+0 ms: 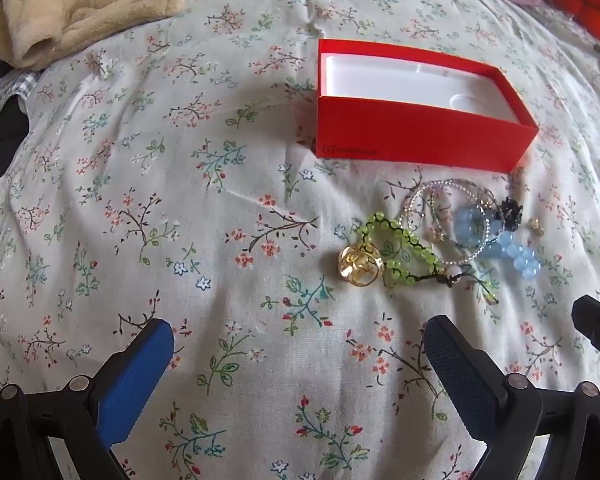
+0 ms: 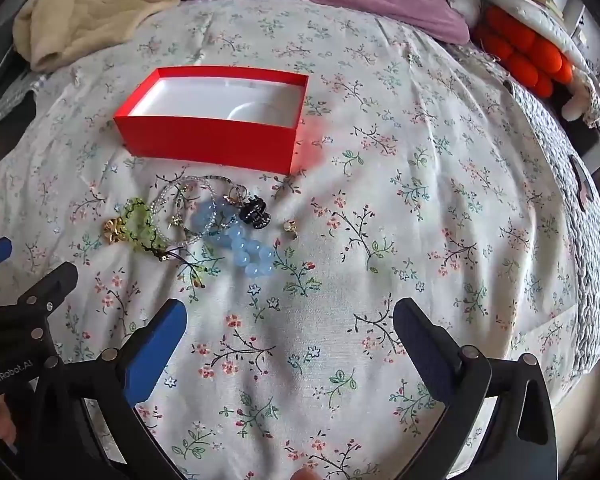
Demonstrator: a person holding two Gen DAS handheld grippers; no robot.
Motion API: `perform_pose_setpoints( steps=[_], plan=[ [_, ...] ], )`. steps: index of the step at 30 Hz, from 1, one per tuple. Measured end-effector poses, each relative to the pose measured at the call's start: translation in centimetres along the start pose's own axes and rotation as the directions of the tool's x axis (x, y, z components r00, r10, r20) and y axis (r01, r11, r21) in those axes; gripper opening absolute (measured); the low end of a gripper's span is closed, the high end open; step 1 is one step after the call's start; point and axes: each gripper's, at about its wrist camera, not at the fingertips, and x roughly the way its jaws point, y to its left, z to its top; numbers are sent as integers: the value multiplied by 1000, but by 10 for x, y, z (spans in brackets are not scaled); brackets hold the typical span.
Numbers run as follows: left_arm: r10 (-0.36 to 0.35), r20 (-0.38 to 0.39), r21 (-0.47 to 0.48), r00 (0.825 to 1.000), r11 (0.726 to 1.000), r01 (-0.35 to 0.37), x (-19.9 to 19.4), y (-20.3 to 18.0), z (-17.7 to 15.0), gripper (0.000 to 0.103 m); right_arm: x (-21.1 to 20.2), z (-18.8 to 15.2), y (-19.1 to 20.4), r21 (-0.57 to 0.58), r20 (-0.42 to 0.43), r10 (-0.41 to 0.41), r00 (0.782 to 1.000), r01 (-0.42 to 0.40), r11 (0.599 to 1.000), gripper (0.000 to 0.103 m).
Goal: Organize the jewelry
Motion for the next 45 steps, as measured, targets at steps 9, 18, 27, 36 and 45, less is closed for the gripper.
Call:
perform_pose_setpoints(
  steps=[9,18,27,36,45],
  plan=[
    [-1,-1,1,1000,1000,1,0,0,-1,102,1,-1,-1,-3,1,1,1000,-1,1000,103],
    [-1,-1,2,1000,1000,1,0,0,-1,102,2,-1,-1,-1,2,-2,1000,2,1000,103],
    [-1,-2,4,1000,1000,1,1,0,-2,103,2,-1,-2,-1,2,-2,1000,2,1000,103],
    [-2,-4,4,1000,1000,2,2,0,-4,103,0,6,2,1,3,-3,1000,3,1000,103],
    [-2,-4,5,1000,1000,2,3,0,-4,103,2,0,-4,5,5,4,1000,-4,1000,103]
  ],
)
